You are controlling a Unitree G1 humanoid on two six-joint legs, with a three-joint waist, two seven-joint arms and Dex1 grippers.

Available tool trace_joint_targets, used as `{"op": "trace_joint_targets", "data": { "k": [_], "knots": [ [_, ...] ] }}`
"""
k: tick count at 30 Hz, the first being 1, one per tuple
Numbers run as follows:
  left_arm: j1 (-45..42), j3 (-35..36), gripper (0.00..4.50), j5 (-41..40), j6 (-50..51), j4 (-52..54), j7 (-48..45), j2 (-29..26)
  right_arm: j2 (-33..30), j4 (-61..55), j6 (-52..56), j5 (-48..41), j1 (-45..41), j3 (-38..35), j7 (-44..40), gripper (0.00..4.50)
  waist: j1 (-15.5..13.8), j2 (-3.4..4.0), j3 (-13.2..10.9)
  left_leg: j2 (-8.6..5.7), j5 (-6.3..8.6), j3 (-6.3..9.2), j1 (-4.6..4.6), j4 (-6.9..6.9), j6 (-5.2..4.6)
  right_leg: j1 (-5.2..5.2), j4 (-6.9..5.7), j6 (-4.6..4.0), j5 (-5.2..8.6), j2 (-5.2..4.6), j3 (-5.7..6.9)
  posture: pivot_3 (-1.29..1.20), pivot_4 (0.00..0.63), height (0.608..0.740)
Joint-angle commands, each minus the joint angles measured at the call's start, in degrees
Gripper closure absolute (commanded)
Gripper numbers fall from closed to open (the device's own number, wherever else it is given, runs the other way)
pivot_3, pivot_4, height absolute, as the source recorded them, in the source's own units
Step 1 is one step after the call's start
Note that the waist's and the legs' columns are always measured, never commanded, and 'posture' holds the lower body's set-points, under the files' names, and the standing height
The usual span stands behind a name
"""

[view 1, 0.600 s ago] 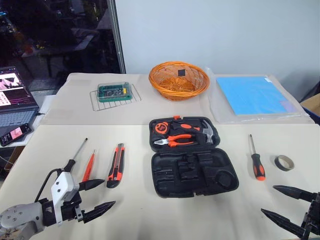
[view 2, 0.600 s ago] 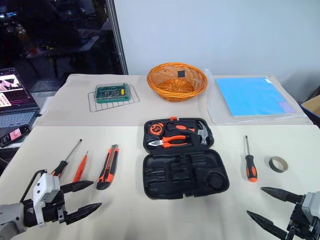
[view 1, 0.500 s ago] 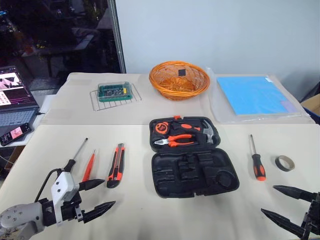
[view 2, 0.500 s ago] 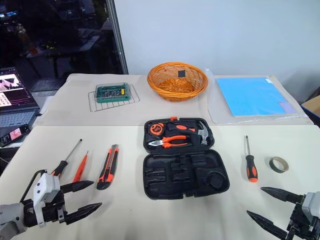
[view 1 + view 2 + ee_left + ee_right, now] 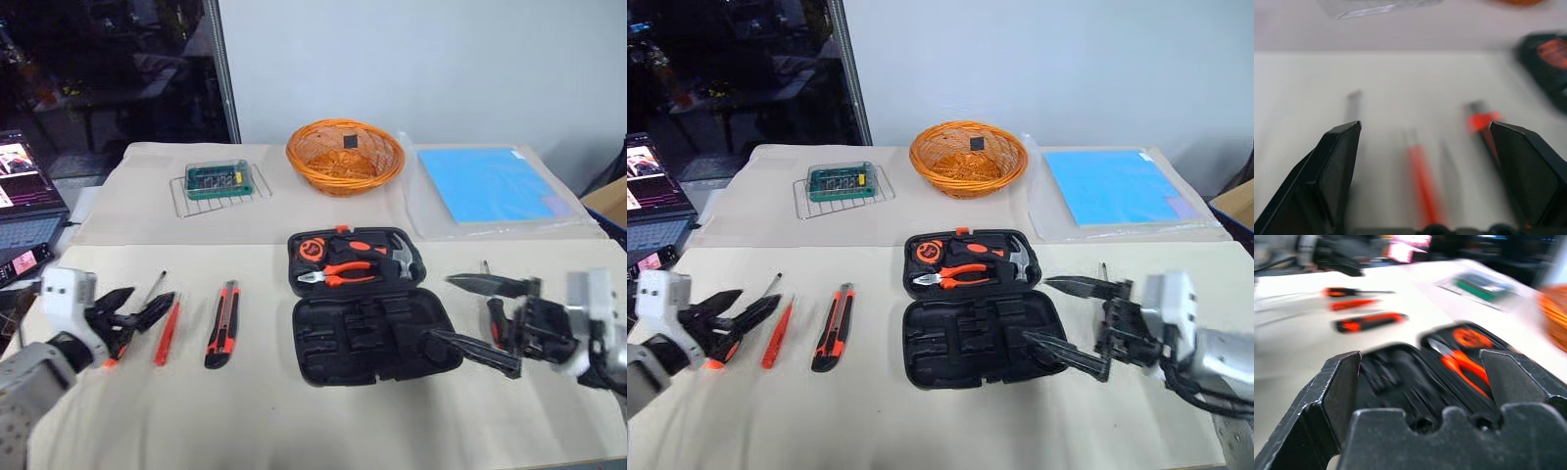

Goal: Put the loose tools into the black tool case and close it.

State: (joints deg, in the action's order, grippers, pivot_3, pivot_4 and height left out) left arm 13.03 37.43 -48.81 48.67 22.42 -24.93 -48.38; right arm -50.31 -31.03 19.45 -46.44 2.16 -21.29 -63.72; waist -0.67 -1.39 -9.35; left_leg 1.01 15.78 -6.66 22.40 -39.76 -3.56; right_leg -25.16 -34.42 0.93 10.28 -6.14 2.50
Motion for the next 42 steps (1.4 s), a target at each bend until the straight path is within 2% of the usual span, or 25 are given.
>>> {"op": "trace_joint_targets", "data": {
  "k": [1, 4, 5, 8, 15, 17, 21, 25, 28, 30, 33, 35, 37, 38, 40, 42],
  "knots": [
    [2.19, 0.98, 0.00, 5.55, 0.27, -3.72, -3.49, -5.15, -0.30, 0.00, 0.78, -0.97, -3.27, 2.43, -1.02, 0.03, -0.28, -0.01, 0.00, 0.00, 0.04, 0.00, 0.01, 0.01, 0.01, 0.00, 0.01, -0.03, 0.02, -0.01, 0.02, 0.00, 0.150, 0.740],
    [4.32, -2.24, 0.00, 9.11, 2.70, -6.23, -6.00, -9.74, 0.25, 0.66, -0.40, 1.23, -3.59, 4.25, -1.86, 0.03, -0.70, -0.02, 0.00, -0.03, 0.18, 0.02, 0.11, 0.02, 0.04, -0.06, 0.02, -0.06, 0.18, -0.10, 0.12, 0.00, 0.150, 0.740],
    [4.49, -3.09, 0.00, 9.58, 3.29, -6.76, -6.89, -10.44, 0.38, 0.77, -0.55, 1.58, -3.60, 4.61, -1.92, 0.03, -0.77, -0.02, 0.00, -0.03, 0.40, 0.02, 0.14, 0.02, 0.40, -0.07, 0.03, -0.06, 0.20, -0.13, 0.16, 0.00, 0.150, 0.740],
    [4.06, -6.10, 0.70, 10.78, 4.45, -7.84, -8.09, -10.52, 0.95, 0.84, -1.15, 2.67, -2.98, 4.97, -1.74, 0.00, -0.79, 0.00, 0.00, -0.09, 0.43, -0.02, 0.21, 0.00, 0.51, -0.10, 0.03, 0.00, 0.24, -0.28, 0.21, 0.00, 0.150, 0.740],
    [1.93, -8.31, 3.28, 11.45, 3.74, -8.13, -10.09, -8.27, 1.89, 0.40, -0.91, 3.38, -2.39, 4.43, -0.45, 0.00, -0.35, 0.00, -0.01, -0.04, 0.40, 0.02, 0.04, 0.03, 0.64, -0.10, -0.26, -0.13, 0.25, -0.28, 0.17, 0.00, 0.150, 0.740],
    [1.23, -8.40, 3.70, 11.46, 4.08, -8.68, -10.58, -7.91, 2.06, 0.51, -1.01, 3.64, -2.49, 4.68, -0.11, 0.00, -0.27, 0.01, -0.01, -0.02, 0.36, 0.03, -0.10, 0.01, 0.73, -0.09, -0.55, -0.28, 0.37, -0.29, 0.16, 0.00, 0.150, 0.740],
    [-0.51, -6.57, 3.70, 11.00, 1.95, -8.76, -11.94, -6.11, 2.58, 0.65, -1.53, 4.26, -2.27, 4.91, 0.26, 0.00, -0.17, 0.01, -0.01, 0.04, 0.29, 0.05, -0.17, 0.01, 0.83, -0.08, -0.63, 0.00, 0.53, -0.24, 0.18, 0.00, 0.150, 0.740],
    [-4.20, -2.05, 3.70, 5.69, 0.91, -6.00, -15.08, -3.71, 3.34, 0.90, -1.77, 4.77, -2.42, 4.71, 0.60, 0.00, -0.43, -0.15, -0.07, 0.04, 0.29, 0.06, -0.08, -0.04, 0.82, -0.09, -0.62, 0.00, 0.51, -0.28, 0.25, 0.00, 0.150, 0.740],
    [-8.40, -0.16, 3.70, -3.14, 6.26, -1.70, -19.46, -6.49, 3.94, -0.14, -1.30, 3.74, -1.11, 2.83, 1.43, 0.00, -0.71, -0.39, -0.12, 0.03, 0.29, 0.13, 0.03, -0.06, 0.82, -0.10, -0.58, -0.37, 0.29, -0.30, 0.36, 0.00, 0.150, 0.740],
    [-11.48, -2.93, 3.70, -6.39, 8.88, 0.98, -21.80, -9.29, 4.18, -1.17, -0.99, 2.79, 0.84, 0.76, 1.79, 0.00, -0.84, -0.42, -0.14, 0.01, 0.30, 0.15, 0.10, -0.09, 0.79, -0.10, -0.56, -0.33, 0.32, -0.33, 0.41, 0.00, 0.150, 0.740],
    [-19.80, -13.54, 3.70, -4.87, 7.01, 3.82, -24.81, -12.18, 4.21, -2.82, -1.19, 2.86, 4.95, -2.76, 2.17, 0.00, -1.24, -0.24, -0.13, -0.12, 0.29, 0.12, 0.09, -0.09, 0.79, -0.05, -0.58, -0.17, 0.42, -0.37, 0.36, 0.00, 0.150, 0.740],
    [-29.92, -23.53, 3.70, -0.10, 5.13, 2.92, -23.57, -10.44, 4.22, -3.86, -1.37, 3.48, 8.23, -5.54, 2.35, 0.00, -1.68, -0.17, -0.13, -0.16, 0.20, 0.08, 0.05, -0.08, 0.88, 0.01, -0.57, -0.11, 0.45, -0.30, 0.29, 0.00, 0.150, 0.740],
    [-43.32, -36.32, 3.70, 7.69, 2.33, 0.77, -20.84, -3.42, 4.31, -4.56, -2.04, 4.40, 13.41, -10.06, 0.80, 0.00, -2.70, -0.17, -0.15, -0.20, 0.12, 0.11, 0.01, -0.09, 0.79, 0.12, -0.57, 0.11, 0.36, -0.19, 0.28, 0.00, 0.150, 0.740],
    [-48.34, -41.26, 3.70, 10.07, 3.02, -0.54, -20.52, -0.80, 4.34, -4.64, -2.08, 4.32, 15.28, -11.90, 0.30, 0.00, -2.93, -0.24, -0.18, -0.25, 0.03, 0.19, 0.02, -0.15, 0.43, 0.29, -0.53, 0.38, 0.19, -0.15, 0.33, 0.00, 0.150, 0.740],
    [-54.59, -46.74, 3.70, 11.35, 5.85, -2.90, -21.20, 3.27, 4.49, -4.31, -2.67, 4.43, 18.04, -14.66, -0.66, 0.00, -2.99, -0.38, -0.20, -0.27, -0.06, 0.17, 0.01, -0.29, 0.23, 0.46, -0.43, 0.42, 0.10, 0.15, 0.18, 0.00, 0.150, 0.740],
    [-59.96, -53.89, 3.70, 14.58, 7.10, -5.93, -23.59, 5.82, 4.67, -3.26, -3.59, 5.10, 20.90, -17.29, -2.44, 0.00, -1.52, -0.38, -0.20, -0.24, 0.04, 0.18, -0.08, -0.37, 0.02, 0.51, -0.42, 0.51, 0.05, 0.17, -0.17, 0.00, 0.150, 0.740]
  ]
}}
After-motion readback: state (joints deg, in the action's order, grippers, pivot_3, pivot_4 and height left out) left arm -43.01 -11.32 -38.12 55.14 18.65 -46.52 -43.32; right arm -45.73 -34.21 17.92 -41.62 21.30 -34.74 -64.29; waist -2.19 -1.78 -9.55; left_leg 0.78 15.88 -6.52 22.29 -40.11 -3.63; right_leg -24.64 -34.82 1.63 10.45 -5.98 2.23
